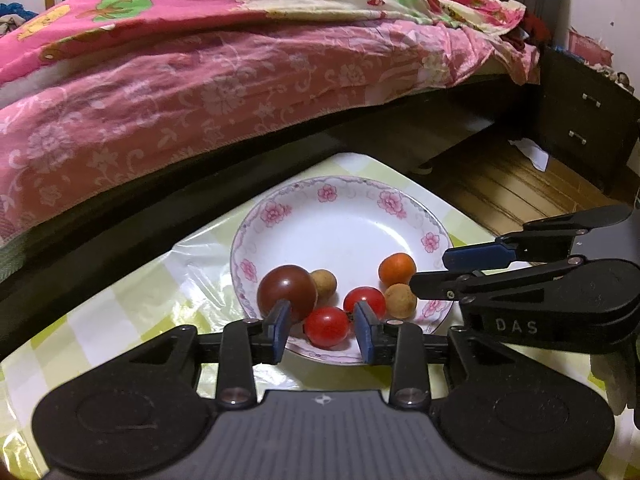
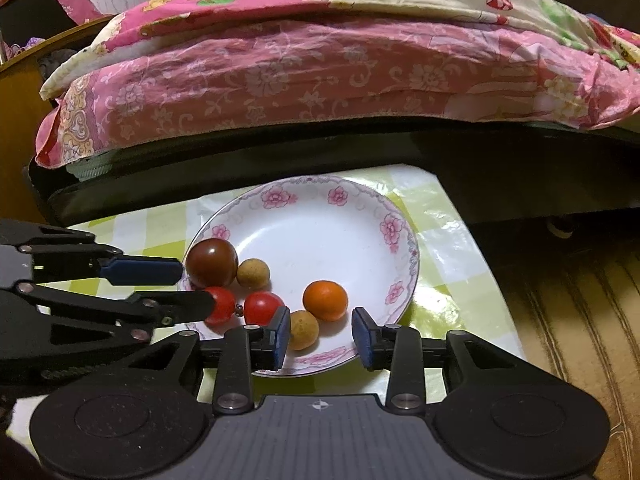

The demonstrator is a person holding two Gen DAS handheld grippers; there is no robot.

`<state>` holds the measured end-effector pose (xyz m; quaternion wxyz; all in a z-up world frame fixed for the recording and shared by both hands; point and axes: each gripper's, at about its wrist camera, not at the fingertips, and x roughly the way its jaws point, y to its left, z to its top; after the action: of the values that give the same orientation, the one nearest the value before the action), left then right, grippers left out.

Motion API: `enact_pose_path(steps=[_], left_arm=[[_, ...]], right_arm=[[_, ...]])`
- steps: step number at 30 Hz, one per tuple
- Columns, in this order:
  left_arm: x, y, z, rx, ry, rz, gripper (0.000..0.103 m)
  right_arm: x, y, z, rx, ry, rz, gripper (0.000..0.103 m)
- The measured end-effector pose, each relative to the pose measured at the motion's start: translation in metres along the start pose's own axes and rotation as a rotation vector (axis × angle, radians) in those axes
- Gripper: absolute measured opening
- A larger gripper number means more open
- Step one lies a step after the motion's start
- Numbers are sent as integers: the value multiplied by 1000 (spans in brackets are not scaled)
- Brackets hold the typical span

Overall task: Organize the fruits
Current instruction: 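Lower both fruits into the plate and open both grippers, then withdraw both tools from the plate toward the two tangerines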

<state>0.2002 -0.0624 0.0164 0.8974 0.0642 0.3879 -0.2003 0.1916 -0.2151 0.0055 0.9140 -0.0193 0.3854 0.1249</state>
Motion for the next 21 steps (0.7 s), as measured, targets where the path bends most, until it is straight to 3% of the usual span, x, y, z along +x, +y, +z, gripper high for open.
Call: enact_pose_path(steps=[11,21], left_arm=[[-21,5,-9,13,2,0,43],[-42,22,-35,10,82,-56,48]], right_arm=[[-11,9,-4,-12,-3,27,32],[-25,37,-24,-78,40,128,32]])
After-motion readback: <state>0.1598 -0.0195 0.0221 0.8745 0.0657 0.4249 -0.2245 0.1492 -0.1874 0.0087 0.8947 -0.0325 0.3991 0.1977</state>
